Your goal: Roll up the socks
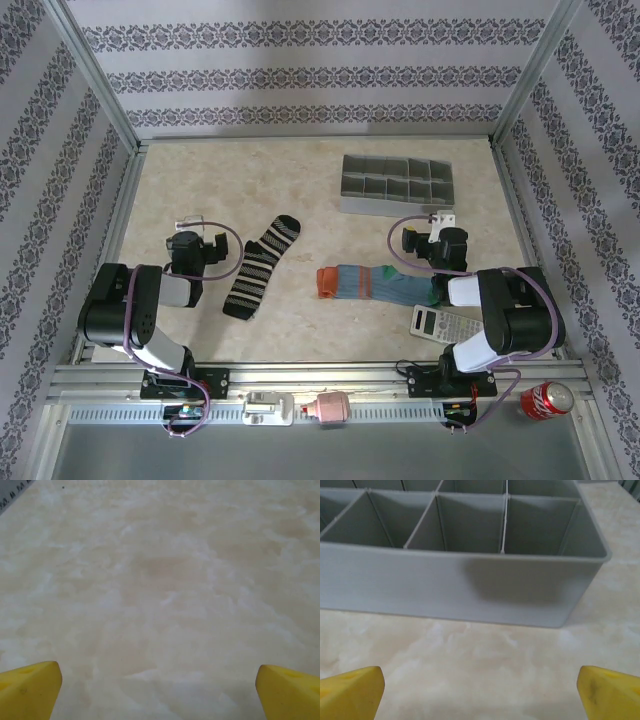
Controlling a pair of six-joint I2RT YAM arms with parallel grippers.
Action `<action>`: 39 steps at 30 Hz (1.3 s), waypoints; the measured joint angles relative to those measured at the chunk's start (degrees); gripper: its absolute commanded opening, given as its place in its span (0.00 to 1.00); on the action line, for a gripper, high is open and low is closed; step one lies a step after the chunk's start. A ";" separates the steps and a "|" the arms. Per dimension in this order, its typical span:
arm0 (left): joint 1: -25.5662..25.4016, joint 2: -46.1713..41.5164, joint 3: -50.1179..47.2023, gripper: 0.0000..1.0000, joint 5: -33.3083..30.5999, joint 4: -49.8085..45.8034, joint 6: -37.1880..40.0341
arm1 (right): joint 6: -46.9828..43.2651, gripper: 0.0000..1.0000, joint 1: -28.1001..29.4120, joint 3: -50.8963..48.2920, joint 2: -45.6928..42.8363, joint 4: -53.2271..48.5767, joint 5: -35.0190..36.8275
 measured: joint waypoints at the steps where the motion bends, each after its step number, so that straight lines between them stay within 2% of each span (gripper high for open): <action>1: 0.00 0.11 0.02 0.99 -0.09 0.81 0.04 | -0.02 0.98 0.00 0.13 0.02 0.57 0.00; 19: -0.39 0.55 0.46 0.99 -1.75 5.92 0.63 | -0.85 0.98 0.00 0.92 0.42 4.85 0.00; 24: -0.70 0.55 -1.77 0.99 -3.34 11.54 0.63 | -1.49 0.98 0.70 -1.27 0.15 8.37 1.09; 33: -0.70 0.55 -3.56 0.99 -4.24 15.52 0.63 | -2.84 0.98 1.90 -1.90 -2.84 8.13 2.21; 39: -0.72 0.55 -4.33 0.99 -4.26 17.38 0.63 | -3.87 0.98 3.08 -2.60 -9.62 6.67 3.06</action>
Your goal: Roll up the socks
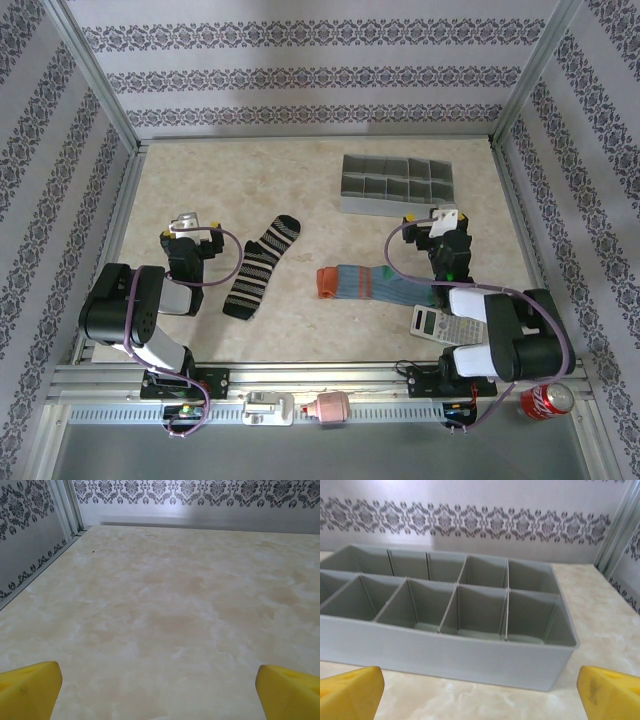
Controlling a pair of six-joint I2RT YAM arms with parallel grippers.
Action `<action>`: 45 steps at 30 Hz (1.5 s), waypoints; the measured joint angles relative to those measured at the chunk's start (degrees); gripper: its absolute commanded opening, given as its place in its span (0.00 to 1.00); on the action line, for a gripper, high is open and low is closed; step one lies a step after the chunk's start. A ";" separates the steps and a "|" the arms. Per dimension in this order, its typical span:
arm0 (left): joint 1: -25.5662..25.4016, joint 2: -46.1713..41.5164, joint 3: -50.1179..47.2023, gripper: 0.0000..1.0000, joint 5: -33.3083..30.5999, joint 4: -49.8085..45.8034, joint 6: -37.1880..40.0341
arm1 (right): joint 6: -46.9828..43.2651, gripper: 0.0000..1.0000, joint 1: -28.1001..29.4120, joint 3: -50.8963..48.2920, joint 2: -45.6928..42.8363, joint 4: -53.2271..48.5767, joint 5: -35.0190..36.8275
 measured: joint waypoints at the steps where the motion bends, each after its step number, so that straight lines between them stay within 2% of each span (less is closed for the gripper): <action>1: -0.02 0.00 0.00 0.99 0.00 0.13 0.00 | -0.15 0.98 0.00 -0.09 -1.09 -0.20 0.00; 4: -0.74 -0.02 -0.48 0.99 -0.37 1.25 0.55 | -1.46 0.98 1.38 -0.48 -5.44 -2.19 1.90; 7: -4.48 -2.03 -1.29 0.99 -4.52 0.72 2.29 | -4.68 0.98 6.91 1.79 -13.44 -10.10 7.37; 9: -7.28 -7.76 -1.20 0.99 -7.78 -3.39 3.28 | -4.81 0.98 10.78 9.35 -18.25 -21.29 11.80; 11: -8.83 -16.48 1.33 0.99 -11.76 -11.34 0.61 | 0.26 0.98 12.44 21.53 -20.79 -33.90 13.90; 12: -8.98 -20.76 4.81 0.99 -13.75 -18.95 -3.41 | 4.13 0.98 12.15 26.64 -21.77 -38.05 13.46; 14: -8.52 -27.69 15.19 0.99 -14.64 -37.77 -13.99 | 12.41 0.98 7.91 30.75 -25.07 -40.48 4.87; 16: -7.32 -31.50 20.92 0.99 -10.80 -45.13 -22.53 | 19.41 0.98 3.91 29.70 -26.93 -41.48 -2.95; 17: -6.23 -32.37 23.12 0.99 -7.67 -48.94 -27.23 | 21.92 0.98 3.78 29.83 -25.81 -44.22 -5.07; 18: -5.60 -32.39 24.87 0.99 -5.11 -52.48 -30.49 | 23.21 0.98 5.09 30.67 -23.65 -47.84 -6.05; 20: -5.16 -29.46 28.59 0.99 1.05 -61.22 -36.68 | 24.63 0.98 12.74 33.38 -16.39 -56.15 -5.95; 21: -5.60 -27.91 29.64 0.94 3.56 -64.87 -38.69 | 24.68 0.98 16.57 34.05 -13.70 -58.82 -5.35; 22: -6.25 -25.79 30.03 0.84 6.40 -68.96 -40.68 | 24.74 0.97 21.84 34.60 -10.71 -61.96 -5.07; 25: -7.85 -23.39 28.87 0.56 13.81 -80.98 -44.19 | 24.30 0.83 33.79 36.02 -5.38 -68.43 -4.98; 27: -8.17 -23.37 27.85 0.42 17.49 -86.66 -45.18 | 23.61 0.72 38.80 38.07 -2.21 -70.86 -5.14; 29: -8.17 -23.34 26.27 0.25 20.65 -89.09 -46.38 | 22.64 0.67 41.83 39.82 0.72 -71.41 -5.40; 32: -8.24 -21.92 23.30 0.14 25.20 -88.91 -48.09 | 20.41 0.72 45.05 40.54 3.76 -71.10 -5.77; 37: -9.53 -15.08 18.93 0.06 30.18 -86.47 -50.88 | 14.56 0.73 47.63 39.36 5.79 -67.12 -8.74; 40: -10.56 -12.41 17.55 0.06 33.03 -83.58 -53.20 | 9.07 0.72 48.65 35.98 5.73 -61.75 -11.19; 45: -15.89 -11.19 17.49 0.06 35.08 -79.65 -57.99 | -1.20 0.70 50.42 33.92 6.95 -59.36 -14.58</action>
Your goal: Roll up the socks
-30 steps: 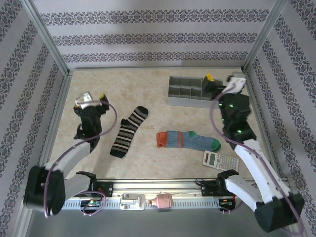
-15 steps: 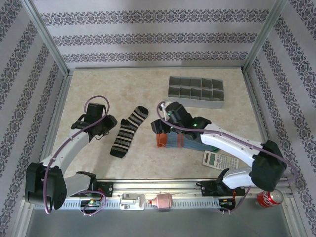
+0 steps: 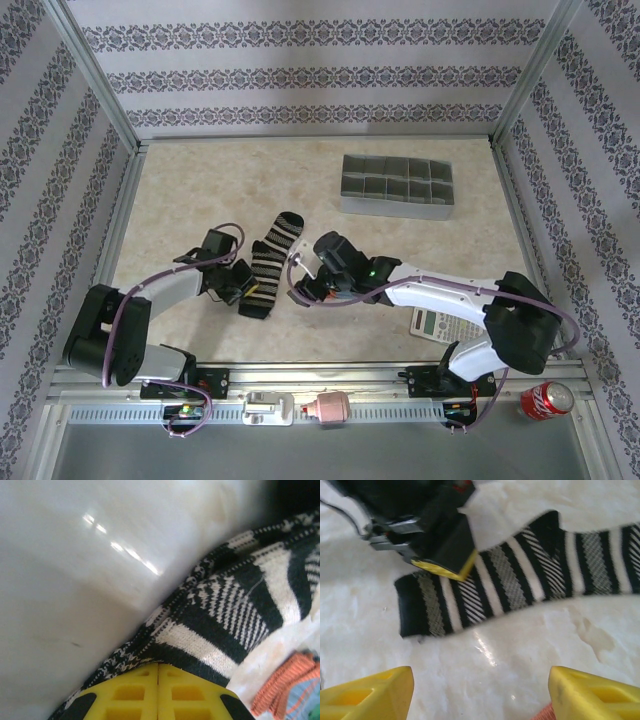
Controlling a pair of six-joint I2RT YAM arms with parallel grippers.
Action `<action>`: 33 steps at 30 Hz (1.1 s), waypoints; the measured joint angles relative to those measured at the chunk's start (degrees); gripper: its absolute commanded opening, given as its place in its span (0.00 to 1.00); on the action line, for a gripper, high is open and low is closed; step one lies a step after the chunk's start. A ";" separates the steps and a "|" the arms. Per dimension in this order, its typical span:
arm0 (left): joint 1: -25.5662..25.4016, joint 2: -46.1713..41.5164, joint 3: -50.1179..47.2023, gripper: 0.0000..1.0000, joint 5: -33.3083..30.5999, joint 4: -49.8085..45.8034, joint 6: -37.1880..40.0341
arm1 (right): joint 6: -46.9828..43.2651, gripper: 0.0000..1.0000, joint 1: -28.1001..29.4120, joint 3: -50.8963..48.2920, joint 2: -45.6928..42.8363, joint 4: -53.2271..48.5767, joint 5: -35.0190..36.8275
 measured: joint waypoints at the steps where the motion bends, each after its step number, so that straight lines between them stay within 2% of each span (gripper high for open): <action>1: -1.09 0.00 0.00 0.06 0.39 0.24 -1.09 | -2.05 0.69 0.66 0.00 0.68 0.37 -0.33; 4: -2.40 -0.90 -0.02 0.06 0.42 -0.35 -3.43 | -7.54 0.68 2.99 0.00 3.19 0.87 -1.03; 7: -1.88 -5.64 0.17 0.11 -0.79 -3.17 -4.57 | -12.52 0.66 5.68 0.28 6.16 0.90 -1.11; 11: 2.67 -11.45 2.93 0.14 -1.55 -8.15 -3.89 | -17.49 0.61 9.38 2.34 11.23 0.92 -0.61; 17: 11.21 -15.43 3.52 0.14 -0.83 -12.13 -1.11 | -22.36 0.49 11.80 7.17 17.79 0.94 2.27; 25: 12.68 -17.42 0.46 0.14 1.16 -13.31 -0.55 | -25.42 0.38 12.48 9.31 22.53 1.29 6.95; 29: 12.68 -17.44 0.09 0.14 1.88 -13.29 -0.55 | -26.03 0.27 12.92 10.12 23.89 1.44 8.44; 33: 12.68 -17.42 -0.02 0.14 2.36 -13.27 -0.55 | -26.08 0.08 13.33 10.97 24.35 1.97 10.19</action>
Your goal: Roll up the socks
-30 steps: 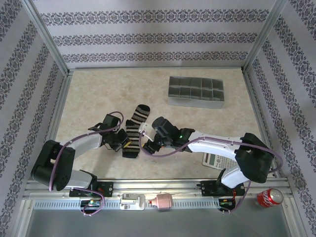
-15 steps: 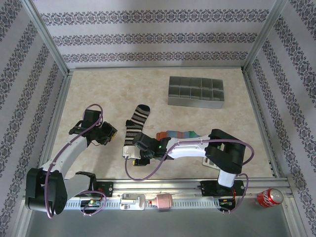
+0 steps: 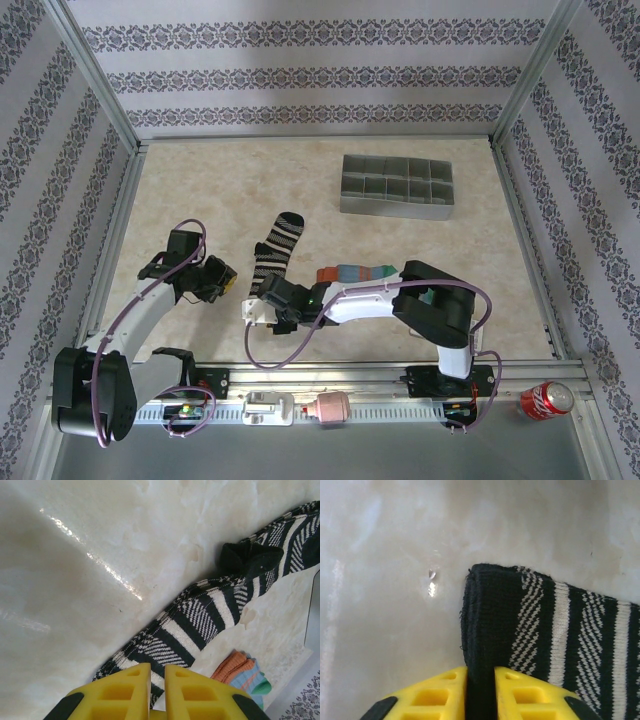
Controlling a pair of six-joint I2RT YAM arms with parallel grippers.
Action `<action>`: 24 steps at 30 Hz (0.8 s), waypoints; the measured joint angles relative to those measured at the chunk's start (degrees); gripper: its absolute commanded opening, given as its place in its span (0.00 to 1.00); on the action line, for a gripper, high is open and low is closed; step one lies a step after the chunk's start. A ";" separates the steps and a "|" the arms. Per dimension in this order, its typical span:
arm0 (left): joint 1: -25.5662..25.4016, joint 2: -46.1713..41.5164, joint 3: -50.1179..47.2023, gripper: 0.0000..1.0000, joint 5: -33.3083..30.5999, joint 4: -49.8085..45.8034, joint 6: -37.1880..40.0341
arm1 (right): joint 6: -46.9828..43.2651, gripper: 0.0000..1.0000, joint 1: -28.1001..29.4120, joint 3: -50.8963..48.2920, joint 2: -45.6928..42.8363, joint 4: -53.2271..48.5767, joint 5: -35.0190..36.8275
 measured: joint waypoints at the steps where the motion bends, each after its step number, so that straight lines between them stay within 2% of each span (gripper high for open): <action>1: 0.00 0.00 -0.09 0.14 0.09 0.09 0.00 | 0.17 0.05 0.00 0.00 0.00 -0.09 0.13; 3: 0.00 -0.02 -0.20 0.15 0.26 0.15 0.00 | 0.66 0.00 0.00 -0.02 0.00 -0.15 0.15; 9: 0.00 0.00 -0.22 0.16 1.81 0.15 0.00 | 4.09 0.00 -0.26 -1.57 -2.73 -1.62 -2.12; 16: 0.00 0.35 -0.22 0.16 4.07 0.02 0.00 | 13.11 0.00 -5.66 -1.64 -5.29 -3.65 -13.51; 24: -0.02 -1.90 -0.22 0.18 6.08 -2.86 -0.02 | 22.27 0.00 -12.50 3.41 -0.42 -5.84 -25.33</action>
